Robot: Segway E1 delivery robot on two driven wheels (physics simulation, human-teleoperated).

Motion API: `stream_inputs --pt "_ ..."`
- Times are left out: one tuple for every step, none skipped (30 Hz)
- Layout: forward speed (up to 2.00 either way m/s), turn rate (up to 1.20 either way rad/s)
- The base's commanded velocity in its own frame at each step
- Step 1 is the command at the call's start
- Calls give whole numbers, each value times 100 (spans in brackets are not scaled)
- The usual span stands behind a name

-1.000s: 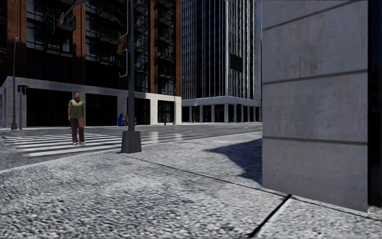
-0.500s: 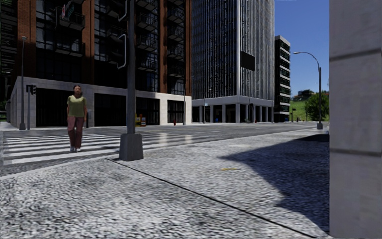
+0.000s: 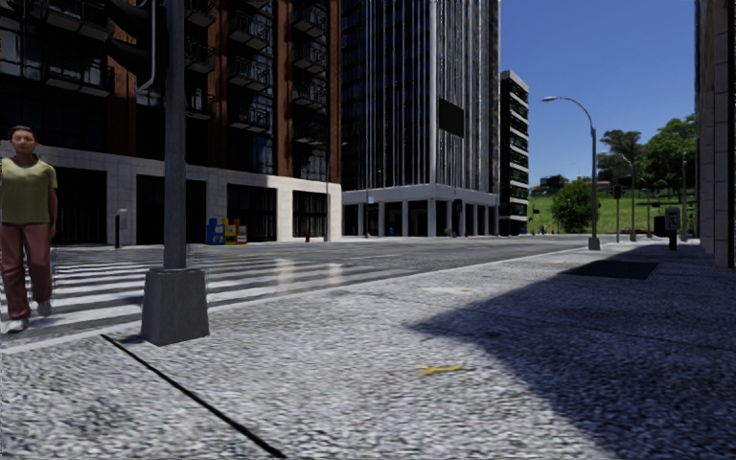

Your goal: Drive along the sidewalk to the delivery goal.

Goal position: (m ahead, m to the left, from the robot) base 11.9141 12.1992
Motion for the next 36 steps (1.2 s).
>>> stream_inputs --pt "200 -39" --pt "200 -39" --pt "200 -39" --pt "200 -33" --pt "200 -21" --pt "200 -4" --pt "200 0" --pt "200 0" --pt "200 0" --pt "200 0" --pt "200 0" --pt "200 0" --pt "200 0" --pt "200 0" --pt "200 0" --pt "200 0" --pt "200 8" --pt "200 8" --pt "200 26" --pt "200 35" --pt "200 37" --pt "200 38" --pt "200 38" --pt "200 38" --pt "200 40" --pt "200 44" --pt "200 51" --pt "200 54" --pt "200 55" --pt "200 55" --pt "200 55" --pt "197 55" --pt "190 55" --pt "181 55" --pt "178 55" --pt "177 55"
